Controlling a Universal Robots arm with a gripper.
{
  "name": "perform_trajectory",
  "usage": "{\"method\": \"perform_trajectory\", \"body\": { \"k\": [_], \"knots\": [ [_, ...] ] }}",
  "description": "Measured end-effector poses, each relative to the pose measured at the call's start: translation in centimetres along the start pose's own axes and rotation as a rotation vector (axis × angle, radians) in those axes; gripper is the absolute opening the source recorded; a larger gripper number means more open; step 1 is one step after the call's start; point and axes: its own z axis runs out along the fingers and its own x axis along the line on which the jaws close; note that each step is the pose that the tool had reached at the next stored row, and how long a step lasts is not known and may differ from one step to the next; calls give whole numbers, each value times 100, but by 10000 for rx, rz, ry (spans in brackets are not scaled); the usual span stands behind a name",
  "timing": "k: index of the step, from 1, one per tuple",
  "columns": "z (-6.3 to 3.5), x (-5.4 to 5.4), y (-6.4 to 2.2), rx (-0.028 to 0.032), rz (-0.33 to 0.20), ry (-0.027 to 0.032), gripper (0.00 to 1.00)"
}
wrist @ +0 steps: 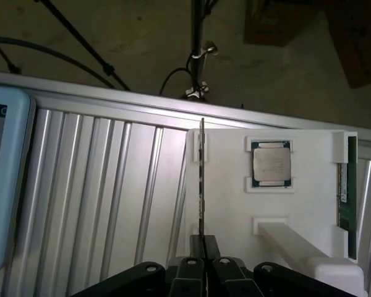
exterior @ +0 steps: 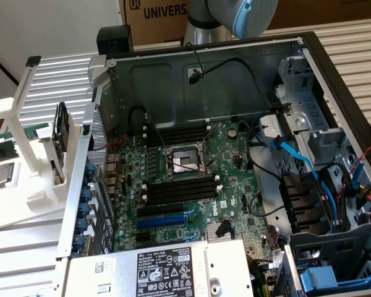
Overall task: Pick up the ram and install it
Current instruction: 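Insert the ram into the slot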
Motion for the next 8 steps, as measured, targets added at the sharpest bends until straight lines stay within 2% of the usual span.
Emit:
{"method": "perform_trajectory", "body": {
  "k": [8],
  "knots": [
    [-62,-35,-46,5,29,1,12]
  ]
}}
